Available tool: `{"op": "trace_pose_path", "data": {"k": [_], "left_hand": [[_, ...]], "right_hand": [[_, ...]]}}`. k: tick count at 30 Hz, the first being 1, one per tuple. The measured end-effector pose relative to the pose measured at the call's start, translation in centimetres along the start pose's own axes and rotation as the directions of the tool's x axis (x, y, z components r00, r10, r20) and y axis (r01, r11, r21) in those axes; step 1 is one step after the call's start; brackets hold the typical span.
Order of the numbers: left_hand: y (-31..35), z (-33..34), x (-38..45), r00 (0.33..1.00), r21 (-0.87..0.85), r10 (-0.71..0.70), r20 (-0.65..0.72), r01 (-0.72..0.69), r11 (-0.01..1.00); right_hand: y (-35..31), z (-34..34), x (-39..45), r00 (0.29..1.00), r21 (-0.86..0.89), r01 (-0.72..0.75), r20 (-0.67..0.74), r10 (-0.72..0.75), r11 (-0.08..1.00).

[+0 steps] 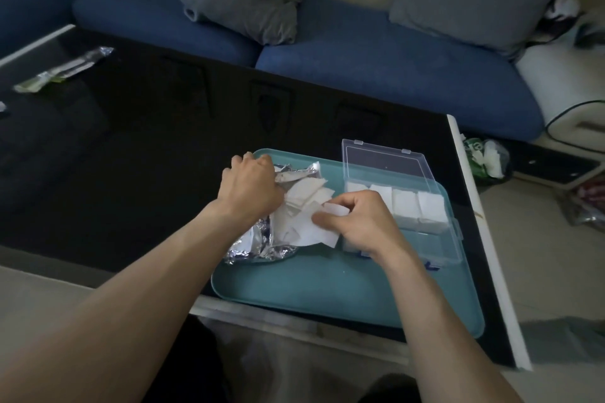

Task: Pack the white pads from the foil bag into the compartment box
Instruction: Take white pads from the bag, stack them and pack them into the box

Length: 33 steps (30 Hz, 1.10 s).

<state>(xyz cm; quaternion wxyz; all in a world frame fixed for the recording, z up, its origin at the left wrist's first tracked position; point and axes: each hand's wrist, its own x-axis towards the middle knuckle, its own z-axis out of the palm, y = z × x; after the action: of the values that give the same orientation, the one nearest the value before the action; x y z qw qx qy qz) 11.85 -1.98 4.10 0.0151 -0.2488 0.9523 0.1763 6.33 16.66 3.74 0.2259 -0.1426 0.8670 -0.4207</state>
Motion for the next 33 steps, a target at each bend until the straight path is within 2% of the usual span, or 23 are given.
{"op": "trace_pose_path", "data": {"k": [2, 4, 6, 8, 10, 12, 19, 23, 26, 31, 33], "left_hand": [[0.5, -0.1, -0.1, 0.999, -0.042, 0.038, 0.025, -0.036, 0.998], [1.0, -0.3, -0.5, 0.986, -0.131, 0.164, 0.023, -0.160, 0.978], [1.6, -0.6, -1.0, 0.925, -0.189, 0.380, 0.009, -0.371, 0.909], [2.0, -0.5, -1.4, 0.861, -0.163, 0.504, 0.064, -0.489, 0.857], [2.2, 0.0, -1.5, 0.856, -0.052, 0.490, 0.168, -0.488, 0.871], [2.1, 0.4, -1.3, 0.870, 0.039, 0.449, 0.202, -0.465, 0.884], [1.5, 0.6, -0.9, 0.898, 0.147, 0.428, 0.099, -0.439, 0.887], [1.7, 0.5, -0.8, 0.895, 0.065, 0.433, 0.106, -0.440, 0.895], [2.5, 0.4, -1.2, 0.892, -0.106, 0.446, 0.066, -0.438, 0.892], [2.9, 0.1, -1.3, 0.871, -0.312, 0.491, -0.013, -0.471, 0.825], [3.1, 0.0, -1.5, 0.855, -0.328, 0.518, -0.004, -0.491, 0.807]], "right_hand": [[0.2, -0.4, -0.2, 1.000, 0.039, -0.021, -0.003, 0.021, 0.999], [0.4, -0.5, -0.2, 1.000, 0.045, -0.023, -0.012, 0.023, 0.999], [0.7, -0.4, -0.2, 1.000, 0.024, -0.014, 0.006, 0.013, 1.000], [0.9, -0.1, -0.2, 0.999, -0.020, -0.009, 0.044, 0.010, 1.000], [0.8, 0.4, -0.1, 0.996, -0.050, -0.009, 0.085, 0.013, 0.999], [0.7, 0.8, 0.1, 0.996, -0.073, -0.009, 0.089, 0.016, 0.997], [0.6, -1.3, 0.0, 0.993, -0.184, 0.038, 0.121, -0.015, 0.982], [1.0, -3.2, -0.6, 0.988, -0.216, 0.065, 0.152, -0.032, 0.974], [1.2, -4.3, -1.1, 0.983, -0.226, 0.093, 0.174, -0.054, 0.970], [1.2, -5.9, -2.2, 0.976, -0.166, 0.146, 0.187, -0.114, 0.975], [1.1, -6.3, -2.5, 0.967, -0.157, 0.181, 0.208, -0.147, 0.971]]}}
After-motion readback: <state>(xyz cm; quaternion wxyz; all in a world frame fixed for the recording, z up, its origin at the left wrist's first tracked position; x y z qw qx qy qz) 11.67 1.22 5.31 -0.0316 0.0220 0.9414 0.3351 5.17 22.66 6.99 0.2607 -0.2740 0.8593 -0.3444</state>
